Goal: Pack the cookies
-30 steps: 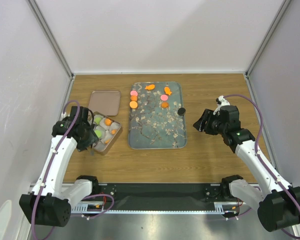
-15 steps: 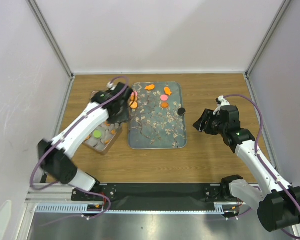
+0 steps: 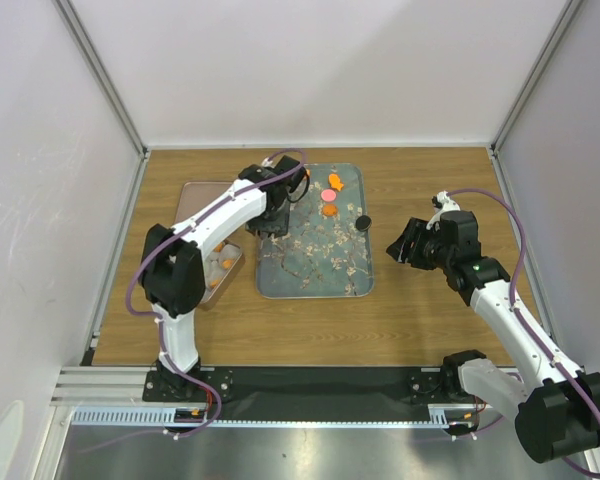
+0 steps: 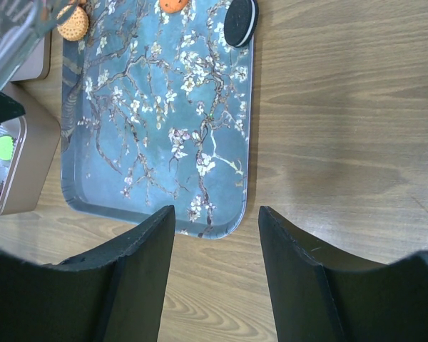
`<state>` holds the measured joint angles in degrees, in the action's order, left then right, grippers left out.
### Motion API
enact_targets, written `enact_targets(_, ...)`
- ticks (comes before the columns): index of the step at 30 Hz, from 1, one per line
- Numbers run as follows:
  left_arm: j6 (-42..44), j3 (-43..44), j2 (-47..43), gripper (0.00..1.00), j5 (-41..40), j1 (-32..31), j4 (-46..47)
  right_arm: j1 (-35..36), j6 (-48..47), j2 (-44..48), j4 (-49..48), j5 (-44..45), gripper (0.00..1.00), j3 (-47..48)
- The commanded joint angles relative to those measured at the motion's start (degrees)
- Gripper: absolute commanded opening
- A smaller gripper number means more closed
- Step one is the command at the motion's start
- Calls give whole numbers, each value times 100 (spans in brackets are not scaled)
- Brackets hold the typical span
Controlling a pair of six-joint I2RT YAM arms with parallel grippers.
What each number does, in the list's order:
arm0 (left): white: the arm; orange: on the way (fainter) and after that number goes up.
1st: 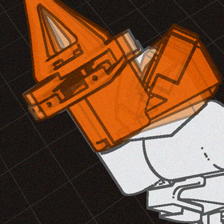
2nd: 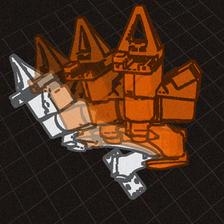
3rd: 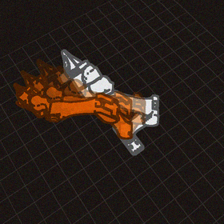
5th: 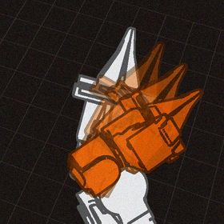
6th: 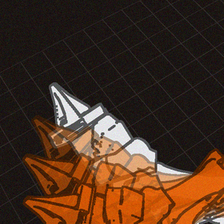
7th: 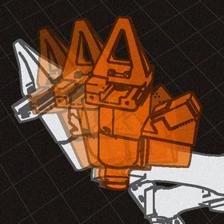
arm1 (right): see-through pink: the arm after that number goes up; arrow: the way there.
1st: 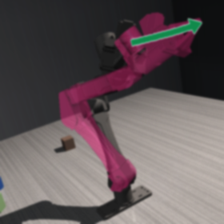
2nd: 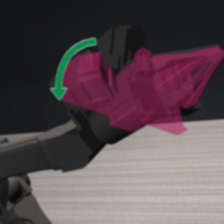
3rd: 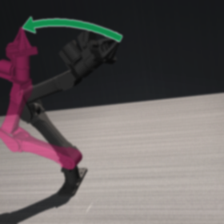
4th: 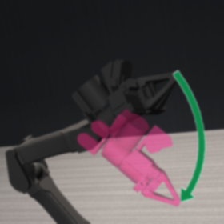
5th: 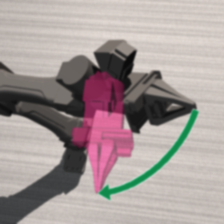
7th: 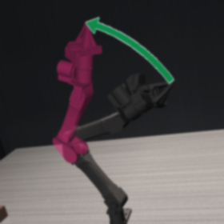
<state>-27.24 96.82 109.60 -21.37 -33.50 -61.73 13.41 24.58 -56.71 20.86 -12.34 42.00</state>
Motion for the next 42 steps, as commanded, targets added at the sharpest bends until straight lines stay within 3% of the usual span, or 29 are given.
enact_targets(1, 176, 268, 44, 56, -193, -34, 3, 21, -14, 11, -170, 65, 57, -16)
enact_targets(22, 307, 92, 509, 56, -509, -17, 118, 30, -14, 11, -170, 82, 56, -16)
enact_targets(42, 351, -330, 299, 50, -456, -17, 144, 30, -14, 2, -179, 65, 57, -16)
